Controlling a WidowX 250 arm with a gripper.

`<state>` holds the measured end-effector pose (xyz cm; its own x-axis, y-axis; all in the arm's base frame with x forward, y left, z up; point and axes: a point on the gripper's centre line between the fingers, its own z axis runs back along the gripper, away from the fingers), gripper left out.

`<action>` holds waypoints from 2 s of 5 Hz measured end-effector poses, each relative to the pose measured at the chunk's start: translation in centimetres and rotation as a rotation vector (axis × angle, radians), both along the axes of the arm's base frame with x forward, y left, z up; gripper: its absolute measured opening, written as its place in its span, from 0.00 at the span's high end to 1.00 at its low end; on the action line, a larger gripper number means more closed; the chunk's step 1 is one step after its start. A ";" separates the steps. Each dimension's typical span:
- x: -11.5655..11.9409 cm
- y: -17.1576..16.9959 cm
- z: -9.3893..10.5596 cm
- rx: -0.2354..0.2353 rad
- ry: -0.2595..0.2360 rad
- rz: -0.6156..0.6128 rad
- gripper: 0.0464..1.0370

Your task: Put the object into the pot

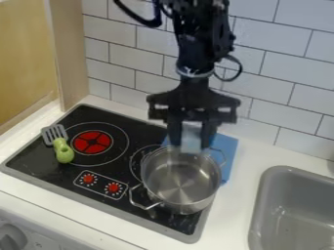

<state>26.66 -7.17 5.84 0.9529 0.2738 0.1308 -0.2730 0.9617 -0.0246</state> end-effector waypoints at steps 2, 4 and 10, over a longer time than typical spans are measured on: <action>-1.1 0.4 -0.9 0.012 0.023 0.004 0.59; -1.5 0.3 -3.7 0.020 0.081 -0.034 0.59; -0.5 -1.2 -0.5 0.040 0.022 -0.117 0.04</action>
<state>26.21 -8.35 5.37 0.9807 0.1554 0.1185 -0.1587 0.9871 0.0192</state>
